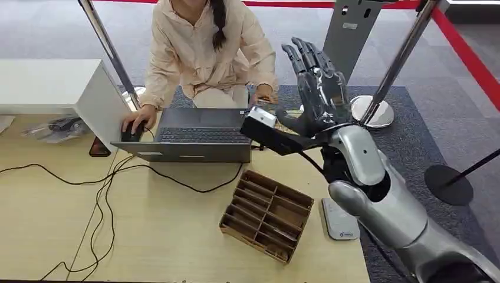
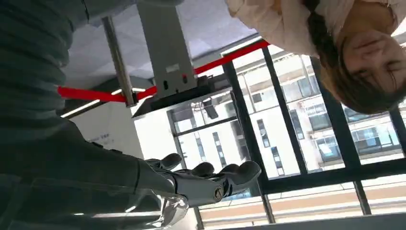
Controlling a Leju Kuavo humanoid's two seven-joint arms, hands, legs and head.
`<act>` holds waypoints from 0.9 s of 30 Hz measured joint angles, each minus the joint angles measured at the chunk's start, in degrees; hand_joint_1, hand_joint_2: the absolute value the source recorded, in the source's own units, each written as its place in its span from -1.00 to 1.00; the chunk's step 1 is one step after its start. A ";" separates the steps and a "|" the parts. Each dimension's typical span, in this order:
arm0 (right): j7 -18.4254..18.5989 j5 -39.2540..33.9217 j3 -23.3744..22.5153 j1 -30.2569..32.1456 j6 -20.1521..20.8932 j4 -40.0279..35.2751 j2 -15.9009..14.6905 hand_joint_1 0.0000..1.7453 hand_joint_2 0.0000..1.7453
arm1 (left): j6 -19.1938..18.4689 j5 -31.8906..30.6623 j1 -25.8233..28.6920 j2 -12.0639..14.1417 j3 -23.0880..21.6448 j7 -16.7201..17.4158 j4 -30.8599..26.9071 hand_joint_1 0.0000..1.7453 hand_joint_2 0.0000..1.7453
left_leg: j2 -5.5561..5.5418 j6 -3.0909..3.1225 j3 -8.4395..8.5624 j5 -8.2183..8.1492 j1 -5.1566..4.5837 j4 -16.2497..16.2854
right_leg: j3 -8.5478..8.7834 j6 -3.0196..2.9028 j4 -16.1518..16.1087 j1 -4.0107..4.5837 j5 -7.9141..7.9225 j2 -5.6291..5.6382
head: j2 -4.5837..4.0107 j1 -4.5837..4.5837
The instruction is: Pass the card to the sensor for recognition and then transmit it.
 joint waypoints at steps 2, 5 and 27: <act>0.02 0.67 -0.44 2.12 -0.54 -2.94 -0.81 -1.00 1.00 | 0.61 0.46 0.02 -0.02 0.00 0.63 0.00 -1.00 -1.00 | 0.03 0.00 0.01 -0.01 0.00 0.00 | -0.03 0.00 0.00 0.00 0.00 0.03 | 0.00 -0.02; 0.11 1.16 -1.33 4.68 -1.46 -6.01 -1.96 -1.00 1.00 | 1.62 0.85 0.04 -0.33 0.00 1.33 0.00 -1.00 -1.00 | 0.02 0.00 0.02 -0.01 -0.01 0.00 | -0.03 0.00 0.00 0.00 0.00 0.03 | 0.00 -0.04; -2.38 5.20 -10.29 25.97 -11.17 -20.65 -5.09 -1.00 1.00 | 2.60 1.42 0.13 -1.36 0.57 1.18 0.00 -1.00 -1.00 | 0.02 0.00 0.01 0.00 0.00 -0.01 | 0.01 -0.01 -0.01 0.00 0.01 0.02 | 0.00 -0.02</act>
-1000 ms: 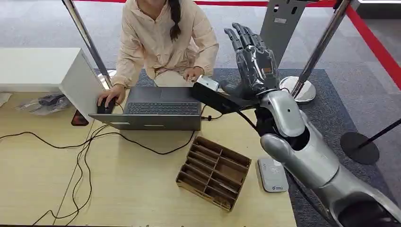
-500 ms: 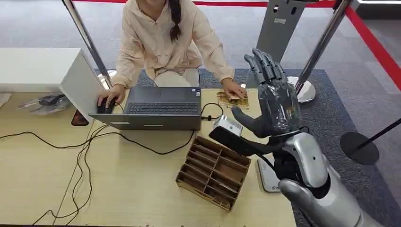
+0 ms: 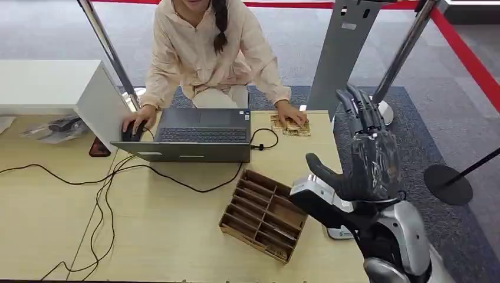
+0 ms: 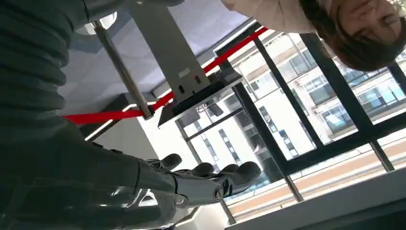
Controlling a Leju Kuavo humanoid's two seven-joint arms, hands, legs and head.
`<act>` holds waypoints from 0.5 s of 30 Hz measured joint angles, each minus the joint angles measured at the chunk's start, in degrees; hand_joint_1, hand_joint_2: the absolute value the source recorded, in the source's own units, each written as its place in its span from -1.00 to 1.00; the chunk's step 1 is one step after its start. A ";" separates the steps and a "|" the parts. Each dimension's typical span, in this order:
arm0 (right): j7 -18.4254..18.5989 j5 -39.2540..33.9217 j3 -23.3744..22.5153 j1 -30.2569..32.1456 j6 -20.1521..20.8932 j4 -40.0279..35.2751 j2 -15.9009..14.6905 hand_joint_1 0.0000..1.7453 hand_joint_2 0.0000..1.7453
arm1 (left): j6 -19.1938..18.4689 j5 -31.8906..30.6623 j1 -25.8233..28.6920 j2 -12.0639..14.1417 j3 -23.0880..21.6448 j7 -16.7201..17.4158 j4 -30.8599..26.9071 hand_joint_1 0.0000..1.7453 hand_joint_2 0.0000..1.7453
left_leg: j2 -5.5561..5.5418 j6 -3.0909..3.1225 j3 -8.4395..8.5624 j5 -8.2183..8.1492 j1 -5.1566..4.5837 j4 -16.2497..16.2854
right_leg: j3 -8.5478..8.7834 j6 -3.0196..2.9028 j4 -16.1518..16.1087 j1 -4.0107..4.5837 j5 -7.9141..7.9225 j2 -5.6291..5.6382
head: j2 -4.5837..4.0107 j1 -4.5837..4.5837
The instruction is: Pass the card to the sensor for recognition and then transmit it.
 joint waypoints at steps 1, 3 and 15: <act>0.00 0.00 -0.24 0.43 -0.24 -0.31 0.00 -1.00 1.00 | 0.00 0.00 -0.03 -0.02 0.00 -0.04 0.00 -1.00 -1.00 | 0.00 0.00 0.00 0.00 0.00 0.00 | 0.00 0.00 0.00 0.00 0.00 0.00 | 0.00 0.00; 0.00 0.00 -0.72 1.21 -0.50 -0.77 0.00 -1.00 1.00 | 0.00 0.00 -0.03 -0.07 0.00 -0.09 0.00 -1.00 -1.00 | 0.00 0.00 -0.01 0.00 0.00 0.00 | 0.00 0.00 0.00 0.00 0.00 0.00 | 0.00 0.02; -0.20 0.61 -1.99 4.21 -4.79 -1.66 0.15 -1.00 1.00 | -0.26 0.13 -0.03 -0.44 0.07 -0.31 0.00 -1.00 -1.00 | 0.00 0.00 0.00 0.00 0.00 0.00 | 0.00 0.00 0.00 0.00 0.00 0.00 | 0.00 0.02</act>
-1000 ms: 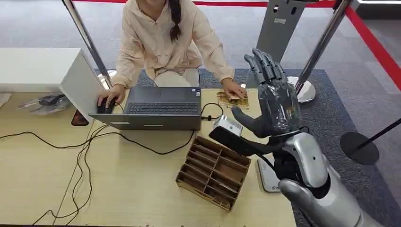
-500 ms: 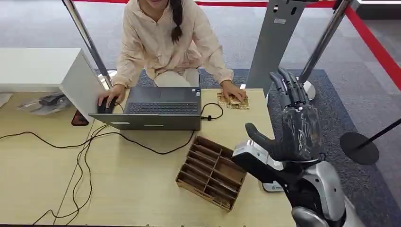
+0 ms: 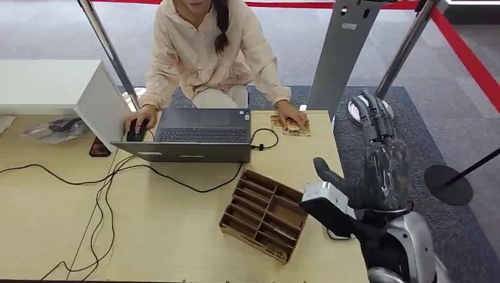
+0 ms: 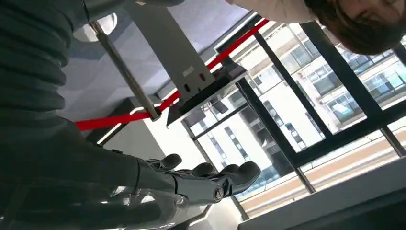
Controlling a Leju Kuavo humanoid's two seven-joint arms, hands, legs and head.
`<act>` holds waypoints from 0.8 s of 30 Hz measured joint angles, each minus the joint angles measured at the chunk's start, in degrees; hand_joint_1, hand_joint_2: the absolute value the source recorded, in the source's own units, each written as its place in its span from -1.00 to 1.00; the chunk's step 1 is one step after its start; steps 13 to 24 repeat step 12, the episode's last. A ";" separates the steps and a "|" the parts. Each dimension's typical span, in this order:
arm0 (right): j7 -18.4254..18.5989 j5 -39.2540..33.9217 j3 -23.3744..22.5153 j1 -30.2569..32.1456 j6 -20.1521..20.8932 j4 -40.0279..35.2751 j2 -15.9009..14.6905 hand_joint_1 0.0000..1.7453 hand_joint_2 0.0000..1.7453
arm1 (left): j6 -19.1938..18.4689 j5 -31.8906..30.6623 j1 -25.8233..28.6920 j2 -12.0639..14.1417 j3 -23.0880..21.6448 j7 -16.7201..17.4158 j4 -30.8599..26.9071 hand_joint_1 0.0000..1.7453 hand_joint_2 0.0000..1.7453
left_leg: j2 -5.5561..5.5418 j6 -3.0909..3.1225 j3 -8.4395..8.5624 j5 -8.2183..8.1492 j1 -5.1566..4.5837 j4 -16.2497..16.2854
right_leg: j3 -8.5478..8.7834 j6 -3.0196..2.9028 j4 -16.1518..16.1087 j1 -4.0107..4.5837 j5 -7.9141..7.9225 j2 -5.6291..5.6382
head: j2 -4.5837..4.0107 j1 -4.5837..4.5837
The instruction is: Pass the card to the sensor for recognition and then transmit it.
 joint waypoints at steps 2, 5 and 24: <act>-0.28 0.00 -0.35 0.88 -2.51 0.00 0.15 -1.00 1.00 | -0.07 0.07 -0.02 -0.04 0.02 -0.04 0.00 -1.00 -1.00 | 0.00 0.00 -0.01 0.00 0.00 0.00 | 0.01 0.00 0.00 0.00 0.00 0.00 | 0.00 0.00; -1.20 -0.50 -0.72 2.47 -6.77 0.02 0.52 -1.00 1.00 | -0.07 0.15 0.00 -0.09 0.11 -0.13 0.00 -1.00 -1.00 | 0.00 0.00 -0.01 0.00 0.00 0.00 | 0.00 0.00 0.00 0.00 0.00 0.00 | 0.00 0.00; -6.03 -7.14 -1.40 5.64 -19.26 0.09 2.34 -1.00 1.00 | -0.17 0.50 -0.03 -0.17 0.24 -0.11 0.00 -1.00 -1.00 | 0.00 0.00 -0.02 0.00 0.00 -0.01 | 0.00 0.00 0.00 0.00 0.00 0.00 | 0.00 -0.02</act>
